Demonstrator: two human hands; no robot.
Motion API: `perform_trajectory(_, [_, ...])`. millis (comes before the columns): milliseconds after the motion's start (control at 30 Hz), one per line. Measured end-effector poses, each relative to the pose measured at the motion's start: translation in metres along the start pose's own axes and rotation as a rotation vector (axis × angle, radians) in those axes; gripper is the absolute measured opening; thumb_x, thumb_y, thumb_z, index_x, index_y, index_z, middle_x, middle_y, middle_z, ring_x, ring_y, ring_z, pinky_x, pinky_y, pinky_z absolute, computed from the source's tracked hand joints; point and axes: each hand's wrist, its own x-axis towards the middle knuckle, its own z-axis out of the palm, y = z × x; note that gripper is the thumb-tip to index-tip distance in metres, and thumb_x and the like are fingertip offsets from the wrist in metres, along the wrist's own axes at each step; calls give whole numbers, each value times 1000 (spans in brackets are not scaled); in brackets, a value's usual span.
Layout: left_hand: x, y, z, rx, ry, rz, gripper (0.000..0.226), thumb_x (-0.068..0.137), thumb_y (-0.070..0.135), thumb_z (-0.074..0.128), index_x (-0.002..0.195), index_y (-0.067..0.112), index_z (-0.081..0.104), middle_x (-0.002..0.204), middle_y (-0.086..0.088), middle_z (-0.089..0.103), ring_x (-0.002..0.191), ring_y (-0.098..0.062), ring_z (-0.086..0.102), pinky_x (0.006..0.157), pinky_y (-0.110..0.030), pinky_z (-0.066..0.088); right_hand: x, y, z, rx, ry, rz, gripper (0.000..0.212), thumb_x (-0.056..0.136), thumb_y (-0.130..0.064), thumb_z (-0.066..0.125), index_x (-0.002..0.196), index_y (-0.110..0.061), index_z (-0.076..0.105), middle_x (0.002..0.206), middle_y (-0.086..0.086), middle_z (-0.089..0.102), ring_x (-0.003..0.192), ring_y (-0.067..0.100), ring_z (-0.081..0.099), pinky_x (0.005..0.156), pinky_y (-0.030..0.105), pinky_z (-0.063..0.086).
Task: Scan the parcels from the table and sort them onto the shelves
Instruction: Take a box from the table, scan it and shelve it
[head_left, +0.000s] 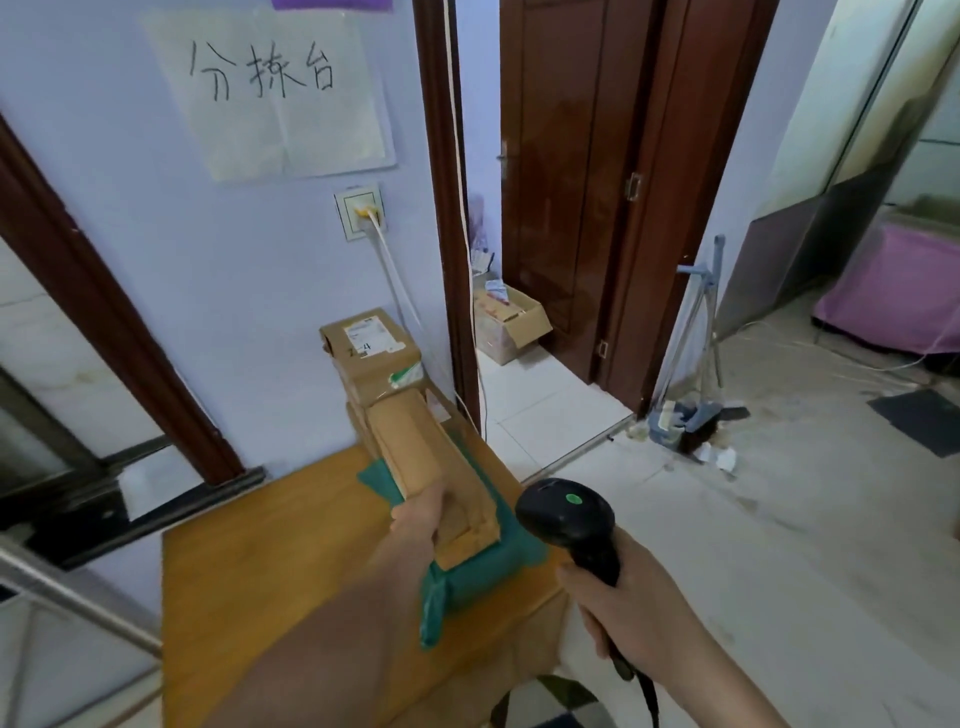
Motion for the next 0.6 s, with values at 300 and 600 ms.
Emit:
perform_trajectory(300, [-18, -6, 12, -135, -117, -13, 108, 54, 65, 86, 143, 15, 50, 120, -10, 68, 104, -31, 65, 88, -43, 56, 35, 13, -4, 21, -142, 20, 13, 95, -21, 66, 102, -16, 57, 52, 1, 55, 43, 15, 51, 57, 33, 48])
perform_trajectory(600, [-13, -16, 16, -186, -141, -115, 131, 34, 70, 92, 144, 21, 44, 131, -9, 57, 119, -36, 55, 101, -58, 47, 44, 18, -5, 64, -188, 30, 10, 96, -16, 64, 101, -12, 56, 48, 5, 51, 41, 20, 47, 56, 37, 46])
